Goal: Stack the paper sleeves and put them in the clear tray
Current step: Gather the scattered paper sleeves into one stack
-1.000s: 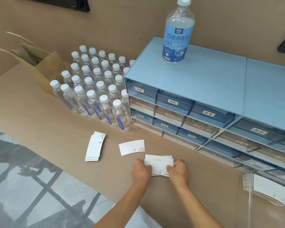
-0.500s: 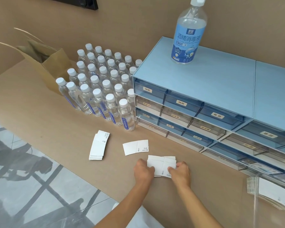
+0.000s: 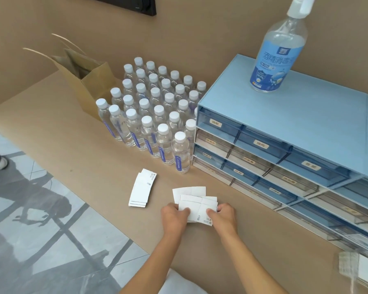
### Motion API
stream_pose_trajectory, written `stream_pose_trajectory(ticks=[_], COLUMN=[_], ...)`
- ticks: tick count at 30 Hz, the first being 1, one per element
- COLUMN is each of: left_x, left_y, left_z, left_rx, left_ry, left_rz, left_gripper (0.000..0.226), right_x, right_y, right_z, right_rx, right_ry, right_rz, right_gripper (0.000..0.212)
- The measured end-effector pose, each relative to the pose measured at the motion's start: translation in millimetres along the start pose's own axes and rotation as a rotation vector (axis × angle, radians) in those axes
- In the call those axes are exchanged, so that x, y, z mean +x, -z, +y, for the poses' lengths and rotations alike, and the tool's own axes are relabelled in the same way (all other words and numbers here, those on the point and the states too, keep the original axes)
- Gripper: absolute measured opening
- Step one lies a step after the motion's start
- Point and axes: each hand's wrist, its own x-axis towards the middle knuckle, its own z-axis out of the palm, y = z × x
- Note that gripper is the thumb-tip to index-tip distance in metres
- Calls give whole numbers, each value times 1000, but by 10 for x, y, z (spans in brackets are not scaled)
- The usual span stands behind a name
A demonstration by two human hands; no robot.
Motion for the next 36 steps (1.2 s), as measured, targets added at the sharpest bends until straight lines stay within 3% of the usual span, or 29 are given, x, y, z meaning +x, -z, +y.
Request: stream_pose_trajectory(ticks=[5,9,15,21,27,31,36], left_x=[345,712,684,737,593,431,98], left_y=[69,8,10,7,28,49,36], left_z=[193,168,348,214,96,-23,-165], left_rx=[83,190,220,285,240,157,72], left_ry=[24,82,86,-3,-46,-14,-40], left_rz=[30,31,31,3,-16,-102,-285], left_gripper=[11,34,23,29,23,26,19], right_x=[417,753,363,355,247,109,-187], right_y=[-259,-453,-344,-338,-232,-98,246], right_z=[-137,-97,-490,-453,-270,-55,303], right_rx=[-85,-137,-132,-134,115,228,336], right_ry=[-12,-33,-10,27,24,29,49], right_rz=[-2,-6,22,22,-22,-68,-25], right_gripper=[31,55,39,37,30,16,23])
